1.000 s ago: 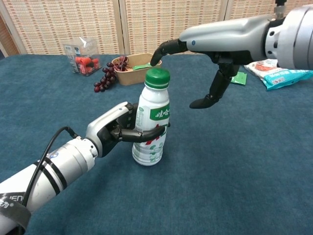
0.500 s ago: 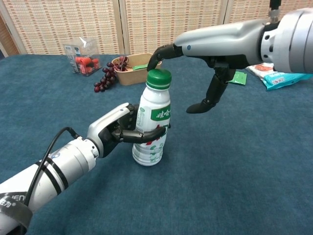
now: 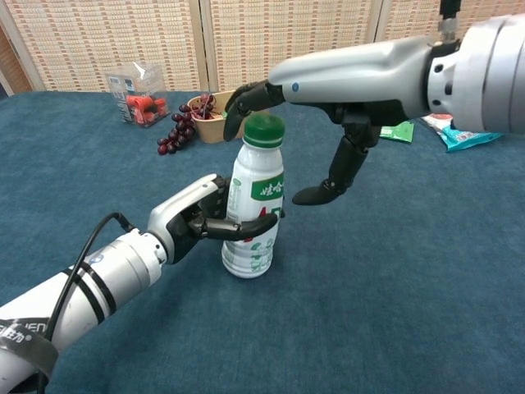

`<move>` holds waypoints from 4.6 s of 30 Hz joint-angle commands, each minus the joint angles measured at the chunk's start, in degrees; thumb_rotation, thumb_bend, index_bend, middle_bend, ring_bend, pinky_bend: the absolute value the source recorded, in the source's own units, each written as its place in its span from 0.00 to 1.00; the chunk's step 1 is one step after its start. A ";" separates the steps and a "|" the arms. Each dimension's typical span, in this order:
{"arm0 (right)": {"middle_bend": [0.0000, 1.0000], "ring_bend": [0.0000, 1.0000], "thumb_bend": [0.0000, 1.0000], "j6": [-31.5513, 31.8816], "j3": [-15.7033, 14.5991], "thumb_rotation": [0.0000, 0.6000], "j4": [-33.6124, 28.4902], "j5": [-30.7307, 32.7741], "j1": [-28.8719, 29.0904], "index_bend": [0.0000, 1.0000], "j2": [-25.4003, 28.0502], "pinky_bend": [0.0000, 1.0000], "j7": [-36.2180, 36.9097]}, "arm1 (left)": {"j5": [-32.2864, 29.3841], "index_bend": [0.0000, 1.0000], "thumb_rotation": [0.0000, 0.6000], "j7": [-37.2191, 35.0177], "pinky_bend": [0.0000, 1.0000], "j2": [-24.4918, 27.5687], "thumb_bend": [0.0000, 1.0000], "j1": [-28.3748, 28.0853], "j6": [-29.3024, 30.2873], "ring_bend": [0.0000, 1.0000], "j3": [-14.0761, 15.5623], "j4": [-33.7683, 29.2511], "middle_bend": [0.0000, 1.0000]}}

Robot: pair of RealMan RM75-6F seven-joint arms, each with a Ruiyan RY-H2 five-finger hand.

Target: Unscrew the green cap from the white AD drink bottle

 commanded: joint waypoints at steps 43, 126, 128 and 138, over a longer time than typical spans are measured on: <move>0.00 0.00 0.20 2.36 -1.79 1.00 0.35 -0.96 -1.92 0.18 1.30 0.00 0.09 | 0.28 0.60 1.00 -0.11 0.00 -0.47 0.81 -0.40 -0.41 0.19 0.25 0.46 0.66; 0.00 0.00 0.20 4.41 -2.83 1.00 -0.13 -5.52 -6.17 0.15 1.65 0.00 -3.04 | -3.15 0.63 1.00 1.48 0.00 2.68 1.00 -1.53 -9.08 0.33 0.35 -3.17 0.79; 0.00 0.00 0.20 4.14 -2.85 1.00 -0.33 -5.36 -5.96 0.15 1.47 0.00 -3.25 | -3.25 0.63 1.00 1.62 0.00 2.61 1.00 -1.54 -9.14 0.33 0.26 -3.11 0.79; 0.00 0.00 0.20 3.61 -2.91 1.00 -1.81 -6.33 -5.50 0.15 1.35 0.00 -3.40 | -3.50 0.63 1.00 2.14 0.00 2.38 1.00 -1.86 -9.98 0.33 0.07 -2.90 0.79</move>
